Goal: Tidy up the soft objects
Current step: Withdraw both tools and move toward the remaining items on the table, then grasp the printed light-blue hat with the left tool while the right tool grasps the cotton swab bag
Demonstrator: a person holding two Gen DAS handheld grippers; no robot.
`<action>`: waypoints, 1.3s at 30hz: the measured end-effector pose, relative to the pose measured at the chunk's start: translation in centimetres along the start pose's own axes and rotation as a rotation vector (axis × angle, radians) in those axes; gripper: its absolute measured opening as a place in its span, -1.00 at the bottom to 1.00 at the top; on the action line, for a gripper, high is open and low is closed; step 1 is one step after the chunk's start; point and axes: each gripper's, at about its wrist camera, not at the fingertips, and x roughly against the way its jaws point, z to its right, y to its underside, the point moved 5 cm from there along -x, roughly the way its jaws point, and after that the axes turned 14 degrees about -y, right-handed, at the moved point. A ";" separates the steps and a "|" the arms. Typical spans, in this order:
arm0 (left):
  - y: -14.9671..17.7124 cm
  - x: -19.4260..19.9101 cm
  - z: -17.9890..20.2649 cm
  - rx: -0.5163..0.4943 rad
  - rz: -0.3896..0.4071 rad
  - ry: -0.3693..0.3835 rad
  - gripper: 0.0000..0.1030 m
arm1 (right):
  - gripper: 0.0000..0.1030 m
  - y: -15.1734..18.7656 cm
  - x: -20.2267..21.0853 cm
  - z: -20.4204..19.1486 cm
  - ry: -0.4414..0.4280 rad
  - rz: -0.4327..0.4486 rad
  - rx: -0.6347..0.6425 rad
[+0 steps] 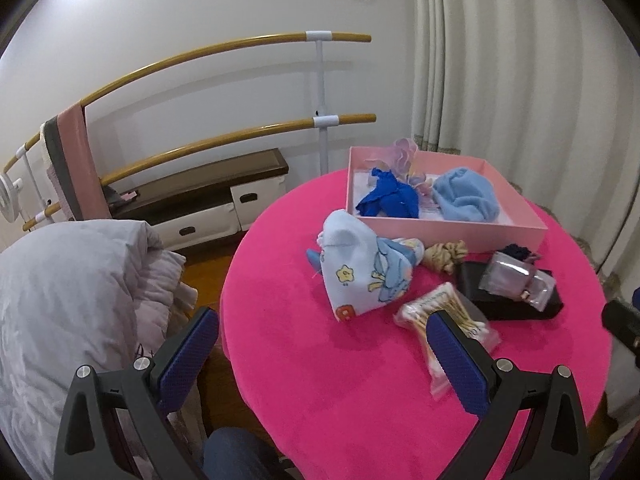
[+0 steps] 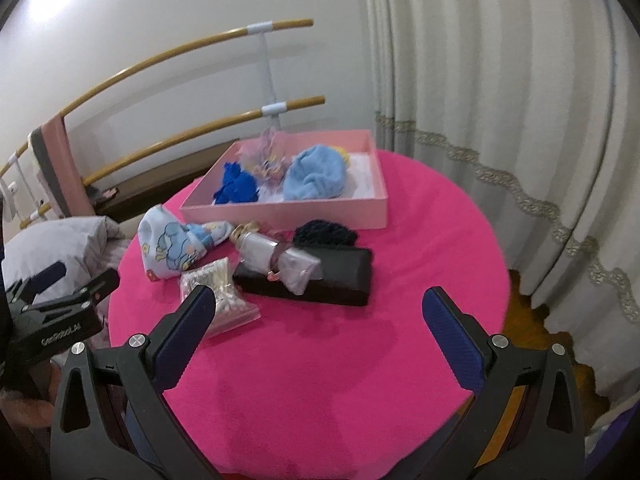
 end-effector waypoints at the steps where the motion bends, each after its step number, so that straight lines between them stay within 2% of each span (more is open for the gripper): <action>1: -0.1 -0.6 0.1 -0.006 0.000 -0.003 1.00 | 1.00 0.1 -0.6 -0.2 -0.010 -0.012 0.002; 18: -2.3 -11.6 3.7 -0.106 -0.065 0.024 1.00 | 0.90 2.6 -10.5 -4.1 -0.163 -0.224 0.033; 24: -2.9 -14.0 4.5 -0.119 -0.076 0.050 1.00 | 0.83 3.0 -13.1 -5.0 -0.199 -0.266 0.050; 28: -3.2 -14.5 5.0 -0.129 -0.072 0.059 1.00 | 0.76 2.8 -14.3 -5.6 -0.186 -0.261 0.075; 29: -3.3 -14.6 5.1 -0.132 -0.072 0.063 1.00 | 0.67 2.7 -14.4 -5.6 -0.188 -0.256 0.076; 30: -3.3 -14.6 5.2 -0.135 -0.071 0.065 1.00 | 0.45 2.6 -14.3 -5.6 -0.190 -0.247 0.077; 31: -3.3 -14.7 5.4 -0.138 -0.069 0.067 1.00 | 0.33 2.5 -14.2 -5.4 -0.191 -0.241 0.079; 33: -3.4 -14.5 5.7 -0.142 -0.066 0.069 1.00 | 0.23 2.4 -13.9 -5.1 -0.208 -0.239 0.072; 39: -3.0 -14.4 7.3 -0.169 -0.071 0.084 1.00 | 0.14 2.8 -12.6 -4.0 -0.204 -0.244 0.070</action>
